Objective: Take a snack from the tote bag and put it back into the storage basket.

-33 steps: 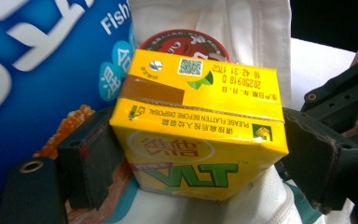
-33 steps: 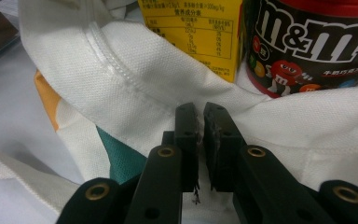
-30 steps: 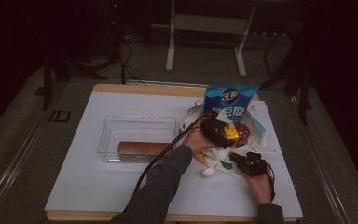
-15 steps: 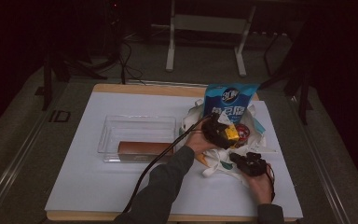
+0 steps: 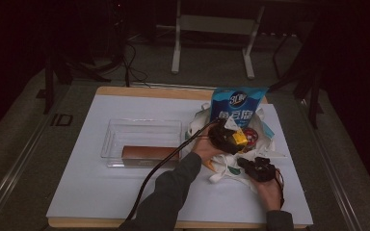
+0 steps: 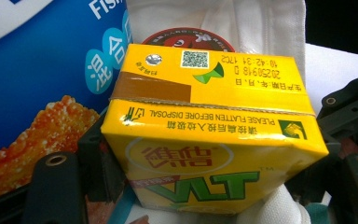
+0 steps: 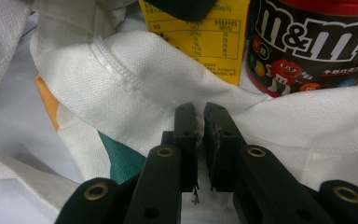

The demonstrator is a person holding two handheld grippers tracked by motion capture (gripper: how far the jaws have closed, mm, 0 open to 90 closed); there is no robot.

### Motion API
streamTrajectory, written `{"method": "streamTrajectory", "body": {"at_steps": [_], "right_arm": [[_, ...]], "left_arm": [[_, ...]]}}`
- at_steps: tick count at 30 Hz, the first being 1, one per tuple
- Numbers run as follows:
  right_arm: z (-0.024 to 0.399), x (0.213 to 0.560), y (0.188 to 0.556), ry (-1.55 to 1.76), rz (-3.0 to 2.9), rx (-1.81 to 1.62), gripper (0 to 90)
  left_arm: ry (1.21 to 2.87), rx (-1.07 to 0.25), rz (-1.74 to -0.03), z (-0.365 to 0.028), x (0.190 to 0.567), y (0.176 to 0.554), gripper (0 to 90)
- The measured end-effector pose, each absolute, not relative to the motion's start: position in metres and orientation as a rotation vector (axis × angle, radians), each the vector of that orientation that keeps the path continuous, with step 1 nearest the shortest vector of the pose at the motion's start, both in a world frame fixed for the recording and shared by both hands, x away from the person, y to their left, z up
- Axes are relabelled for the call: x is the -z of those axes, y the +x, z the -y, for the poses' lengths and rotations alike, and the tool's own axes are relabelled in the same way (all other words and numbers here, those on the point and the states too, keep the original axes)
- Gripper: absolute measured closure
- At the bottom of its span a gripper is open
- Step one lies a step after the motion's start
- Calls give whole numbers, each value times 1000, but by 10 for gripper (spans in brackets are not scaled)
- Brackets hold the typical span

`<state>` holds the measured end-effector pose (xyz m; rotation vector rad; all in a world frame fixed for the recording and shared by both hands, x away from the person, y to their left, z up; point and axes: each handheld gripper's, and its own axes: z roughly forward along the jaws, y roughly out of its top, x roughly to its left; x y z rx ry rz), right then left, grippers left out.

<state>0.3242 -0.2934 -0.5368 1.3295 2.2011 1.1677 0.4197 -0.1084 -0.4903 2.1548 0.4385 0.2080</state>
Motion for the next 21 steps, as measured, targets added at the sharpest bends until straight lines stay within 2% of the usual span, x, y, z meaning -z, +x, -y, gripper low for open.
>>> {"method": "streamTrajectory", "body": {"at_steps": [21], "right_arm": [[294, 537, 324, 1332, -2202, -1170, 838]], "left_arm": [[2174, -258, -477, 107, 483, 415, 286]]}}
